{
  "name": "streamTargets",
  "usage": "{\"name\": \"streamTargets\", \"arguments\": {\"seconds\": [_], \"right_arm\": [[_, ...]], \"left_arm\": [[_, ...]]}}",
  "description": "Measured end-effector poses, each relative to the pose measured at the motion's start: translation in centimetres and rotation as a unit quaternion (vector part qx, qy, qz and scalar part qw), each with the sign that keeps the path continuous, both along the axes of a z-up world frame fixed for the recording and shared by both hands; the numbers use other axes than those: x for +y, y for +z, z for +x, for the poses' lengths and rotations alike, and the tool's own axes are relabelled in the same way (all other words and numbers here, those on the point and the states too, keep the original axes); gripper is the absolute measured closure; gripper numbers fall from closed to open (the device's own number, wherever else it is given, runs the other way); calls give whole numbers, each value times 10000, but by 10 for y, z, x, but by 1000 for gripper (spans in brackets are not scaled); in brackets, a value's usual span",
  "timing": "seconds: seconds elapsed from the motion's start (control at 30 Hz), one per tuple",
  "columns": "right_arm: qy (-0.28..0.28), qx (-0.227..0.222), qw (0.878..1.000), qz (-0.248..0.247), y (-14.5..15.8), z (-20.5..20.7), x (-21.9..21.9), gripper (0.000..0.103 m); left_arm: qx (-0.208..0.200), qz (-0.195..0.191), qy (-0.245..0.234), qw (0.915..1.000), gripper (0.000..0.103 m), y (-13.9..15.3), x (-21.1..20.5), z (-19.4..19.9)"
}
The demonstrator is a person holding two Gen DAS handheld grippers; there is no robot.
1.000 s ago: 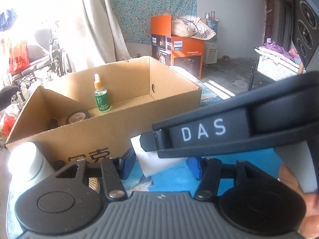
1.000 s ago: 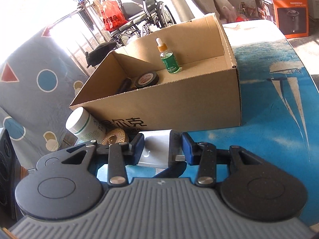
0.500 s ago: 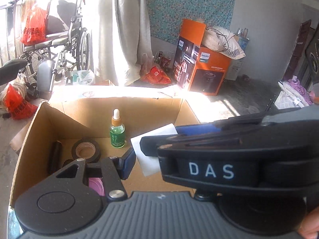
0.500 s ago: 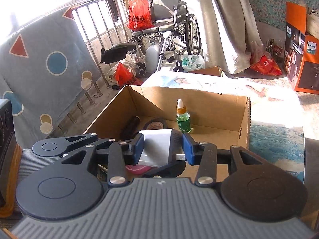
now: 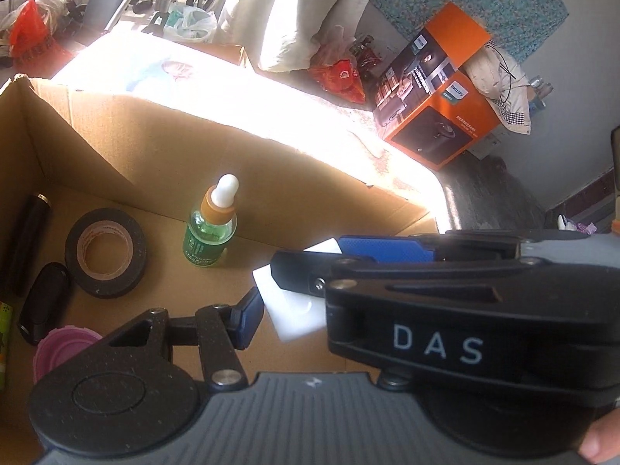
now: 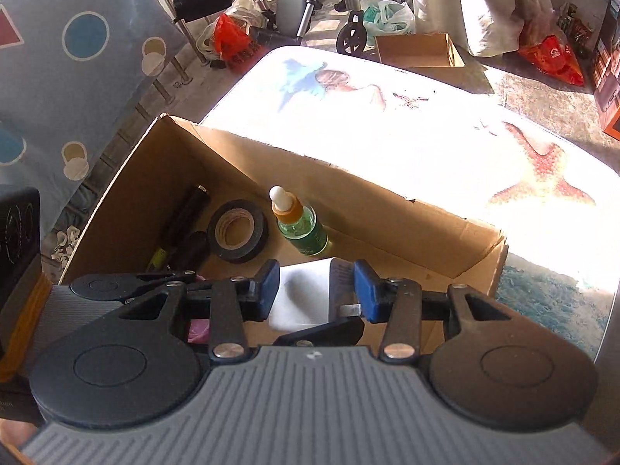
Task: Organize rigid objects
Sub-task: 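Lift the white charger into the box and open the right tool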
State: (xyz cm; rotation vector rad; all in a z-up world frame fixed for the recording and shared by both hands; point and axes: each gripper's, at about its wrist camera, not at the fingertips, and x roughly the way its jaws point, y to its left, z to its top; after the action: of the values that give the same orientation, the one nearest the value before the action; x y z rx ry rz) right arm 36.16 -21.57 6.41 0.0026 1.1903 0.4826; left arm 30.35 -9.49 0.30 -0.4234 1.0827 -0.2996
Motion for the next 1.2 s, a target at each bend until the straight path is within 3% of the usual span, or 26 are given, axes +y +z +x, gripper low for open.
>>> {"name": "streamTargets", "arguments": {"seconds": [0.2, 0.43, 0.6, 0.87, 0.93, 1.07, 1.2], "right_arm": [[169, -149, 9993, -310, -10, 9, 2, 62], [150, -396, 9984, -376, -8, 10, 1, 61], [64, -708, 9974, -152, 10, -5, -6, 61], [-426, -1208, 9889, 756, 73, -62, -33, 61], [-479, -1221, 9866, 966, 88, -80, -35, 61], [-428, -849, 9892, 1117, 92, -103, -26, 61], [-375, -186, 9963, 750, 56, -109, 1, 61]], "left_arm": [[289, -279, 177, 9990, 46, -17, -3, 11], [272, -359, 256, 9987, 42, -20, -5, 13], [177, -371, 295, 9987, 38, -12, 1, 0], [-660, 80, -75, 9978, 31, 41, 14, -57], [-977, 196, -291, 9946, 24, 58, 22, -83], [-1642, 604, -606, 9827, 13, 83, 41, -140], [-1922, 830, -768, 9748, 9, 83, 64, -189]]}}
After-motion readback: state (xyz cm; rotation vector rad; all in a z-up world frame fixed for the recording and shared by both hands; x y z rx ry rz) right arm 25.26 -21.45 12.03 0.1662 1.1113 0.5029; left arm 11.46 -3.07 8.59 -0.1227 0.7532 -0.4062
